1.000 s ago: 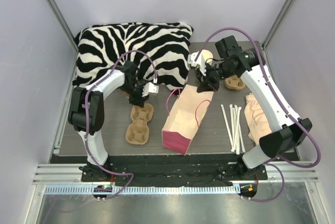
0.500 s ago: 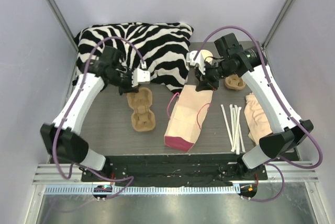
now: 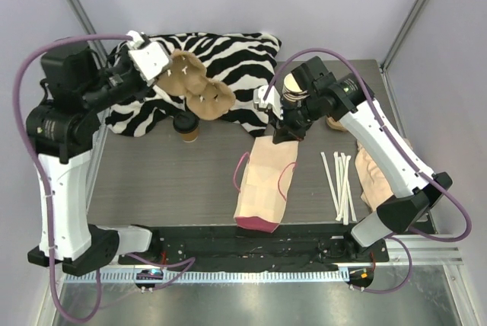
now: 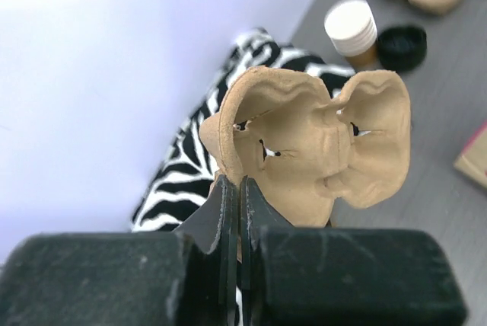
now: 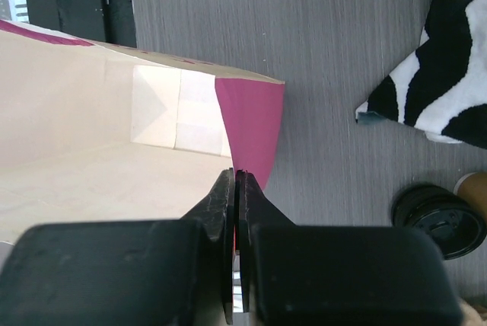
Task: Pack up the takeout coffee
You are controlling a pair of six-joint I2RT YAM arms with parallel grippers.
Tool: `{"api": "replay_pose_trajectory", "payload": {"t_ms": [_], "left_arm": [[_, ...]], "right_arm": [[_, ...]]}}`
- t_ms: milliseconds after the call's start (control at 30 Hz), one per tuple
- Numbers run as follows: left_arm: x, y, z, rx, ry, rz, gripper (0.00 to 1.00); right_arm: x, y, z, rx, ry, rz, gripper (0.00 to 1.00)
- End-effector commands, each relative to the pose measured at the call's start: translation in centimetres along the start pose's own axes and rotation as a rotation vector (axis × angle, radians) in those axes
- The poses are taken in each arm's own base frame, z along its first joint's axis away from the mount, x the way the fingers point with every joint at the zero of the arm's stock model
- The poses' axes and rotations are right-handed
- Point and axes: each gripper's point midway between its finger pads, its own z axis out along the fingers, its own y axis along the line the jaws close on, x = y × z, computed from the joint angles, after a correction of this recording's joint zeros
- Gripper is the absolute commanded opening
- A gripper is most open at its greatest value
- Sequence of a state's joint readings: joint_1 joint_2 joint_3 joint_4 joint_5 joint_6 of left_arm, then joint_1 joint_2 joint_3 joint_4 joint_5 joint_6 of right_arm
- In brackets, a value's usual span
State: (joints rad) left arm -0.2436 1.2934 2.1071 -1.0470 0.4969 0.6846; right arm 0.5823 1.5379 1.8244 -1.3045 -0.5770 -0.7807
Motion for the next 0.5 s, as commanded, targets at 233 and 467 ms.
{"api": "replay_pose_trajectory", "payload": {"t_ms": [233,467], "left_arm": [[-11.5,0.4,-6.4,-0.064,-0.384,-0.082,0.0],[-13.0,-2.5,-7.2,0.089,-0.456,-0.122,0.0]], "right_arm": [[-1.9,-1.0,-0.5,0.069,-0.071,0.065,0.01],[-1.2,-1.3,0.4,0.07,-0.058,0.114,0.01]]}}
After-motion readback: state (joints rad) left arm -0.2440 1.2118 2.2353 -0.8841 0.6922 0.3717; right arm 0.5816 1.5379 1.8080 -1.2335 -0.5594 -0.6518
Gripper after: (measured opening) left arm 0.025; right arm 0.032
